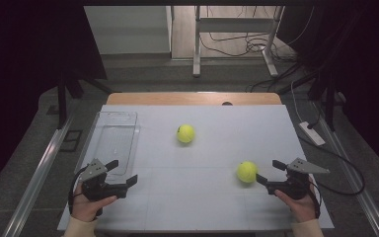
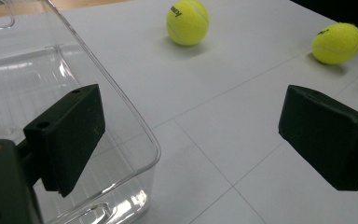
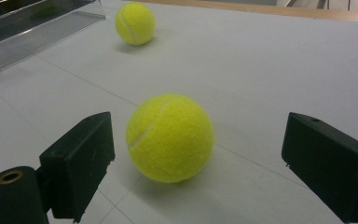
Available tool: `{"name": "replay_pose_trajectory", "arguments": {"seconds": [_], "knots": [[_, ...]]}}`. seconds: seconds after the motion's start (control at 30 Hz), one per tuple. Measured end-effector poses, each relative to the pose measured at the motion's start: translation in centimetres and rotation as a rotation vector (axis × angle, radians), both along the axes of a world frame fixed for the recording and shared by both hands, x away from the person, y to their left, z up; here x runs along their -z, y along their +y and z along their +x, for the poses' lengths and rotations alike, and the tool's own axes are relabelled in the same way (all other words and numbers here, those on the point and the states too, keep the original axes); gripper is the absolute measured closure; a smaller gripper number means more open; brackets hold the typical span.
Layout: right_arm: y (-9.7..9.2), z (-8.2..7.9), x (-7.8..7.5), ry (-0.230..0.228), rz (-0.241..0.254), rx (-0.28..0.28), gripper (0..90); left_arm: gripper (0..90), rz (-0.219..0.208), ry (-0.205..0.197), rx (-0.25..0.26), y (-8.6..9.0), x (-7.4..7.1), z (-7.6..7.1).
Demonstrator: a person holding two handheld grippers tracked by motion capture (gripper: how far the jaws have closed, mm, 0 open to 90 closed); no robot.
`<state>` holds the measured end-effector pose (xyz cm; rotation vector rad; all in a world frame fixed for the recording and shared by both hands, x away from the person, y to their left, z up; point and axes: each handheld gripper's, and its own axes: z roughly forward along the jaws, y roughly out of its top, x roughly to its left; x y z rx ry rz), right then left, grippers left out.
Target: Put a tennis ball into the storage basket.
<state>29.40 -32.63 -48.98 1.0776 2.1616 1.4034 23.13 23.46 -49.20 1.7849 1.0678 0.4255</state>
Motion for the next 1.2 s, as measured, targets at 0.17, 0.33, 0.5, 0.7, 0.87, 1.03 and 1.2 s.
{"name": "replay_pose_trajectory", "arguments": {"seconds": [0.17,0.33,0.5,0.7,0.87,1.03,1.2], "knots": [[-0.1,0.0,0.1,0.002,0.0,-0.002,9.8,8.1,0.0,0.008,-0.002,0.0,0.2,0.1],[-0.1,-0.1,0.0,0.005,0.0,0.004,10.0,8.1,0.006,0.006,0.0,0.0,0.3,0.1],[-0.3,-0.4,0.2,0.009,0.003,0.007,10.2,8.2,-0.003,-0.017,-0.008,0.3,-0.4,0.2],[-0.6,-0.9,0.1,0.005,0.015,0.019,10.4,8.3,-0.007,-0.021,-0.004,0.4,-0.6,0.5],[-0.6,-0.9,0.1,0.011,0.028,0.018,10.5,8.3,-0.009,-0.02,-0.007,0.4,-0.7,0.3],[-0.5,-0.9,-0.1,0.0,0.027,0.016,10.7,8.3,-0.01,-0.03,-0.005,0.3,-0.9,-0.1],[-0.4,-0.7,-0.1,0.001,0.022,0.009,10.9,8.3,-0.013,-0.026,-0.007,0.3,-0.9,-0.3]]}}
